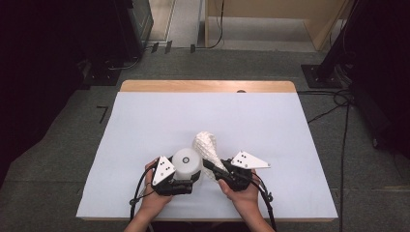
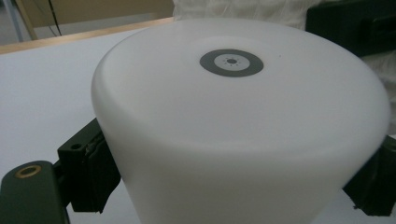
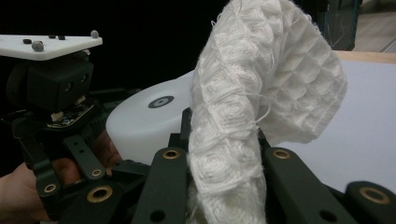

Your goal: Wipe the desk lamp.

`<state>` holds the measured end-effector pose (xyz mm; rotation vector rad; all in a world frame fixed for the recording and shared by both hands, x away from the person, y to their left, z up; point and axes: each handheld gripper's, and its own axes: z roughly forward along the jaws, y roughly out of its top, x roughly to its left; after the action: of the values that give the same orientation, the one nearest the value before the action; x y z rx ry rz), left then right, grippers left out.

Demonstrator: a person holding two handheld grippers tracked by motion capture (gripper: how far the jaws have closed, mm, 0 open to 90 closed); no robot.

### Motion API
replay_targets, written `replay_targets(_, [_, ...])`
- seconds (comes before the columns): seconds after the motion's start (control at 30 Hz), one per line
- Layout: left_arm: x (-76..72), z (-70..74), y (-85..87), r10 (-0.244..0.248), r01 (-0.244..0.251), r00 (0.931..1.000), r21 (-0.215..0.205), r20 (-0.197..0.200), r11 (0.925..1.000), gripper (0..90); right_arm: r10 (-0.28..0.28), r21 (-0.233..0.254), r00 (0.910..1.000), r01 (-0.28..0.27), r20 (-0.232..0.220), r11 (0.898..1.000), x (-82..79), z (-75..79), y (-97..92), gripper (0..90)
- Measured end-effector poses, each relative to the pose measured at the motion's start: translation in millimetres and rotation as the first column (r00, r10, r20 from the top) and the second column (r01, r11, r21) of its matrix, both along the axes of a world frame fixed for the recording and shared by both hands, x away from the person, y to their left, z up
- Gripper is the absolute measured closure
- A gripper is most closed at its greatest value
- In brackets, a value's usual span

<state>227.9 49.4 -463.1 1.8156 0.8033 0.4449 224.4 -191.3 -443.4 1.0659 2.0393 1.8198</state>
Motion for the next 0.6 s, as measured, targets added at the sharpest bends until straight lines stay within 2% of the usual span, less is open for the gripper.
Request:
replay_targets(0.1, [-1.4, 4.1, 2.3, -0.004, 0.004, 0.9998, -0.017, 0.021, 0.9999, 8.9, -0.001, -0.014, 0.9996, 0.001, -0.03, 1.0, 3.1, -6.1, 0.8, 78.1])
replay_targets(0.2, [-2.6, 10.2, 6.0, -0.002, 0.003, 0.9992, -0.03, 0.04, 0.9995, 8.9, -0.006, -0.041, 0.9971, 0.003, -0.076, 0.999, 7.0, -22.8, 5.1, 78.2])
replay_targets(0.3, [-0.5, 9.4, 8.4, 0.001, 0.001, 0.9996, -0.041, 0.029, 0.9992, 8.8, -0.006, -0.035, 0.9945, 0.002, -0.105, 0.999, 8.4, -27.4, 7.1, 78.2])
replay_targets(0.37, [0.8, 6.2, 7.6, 0.002, -0.002, 0.9998, -0.029, 0.022, 0.9996, 8.8, -0.004, -0.036, 0.9961, 0.001, -0.088, 0.999, 7.4, -24.0, 6.8, 78.3])
replay_targets(0.5, [1.9, -1.6, 2.9, -0.001, 0.001, 0.9998, -0.004, 0.017, 1.0, 8.8, -0.017, -0.009, 0.9986, 0.016, -0.051, 1.0, 3.1, -12.7, 3.9, 78.3])
replay_targets(0.6, [3.9, -6.0, 1.9, 0.0, 0.0, 0.9999, 0.006, 0.015, 1.0, 8.8, -0.027, -0.003, 0.9989, 0.027, -0.038, 1.0, 2.9, -9.6, 1.2, 78.3])
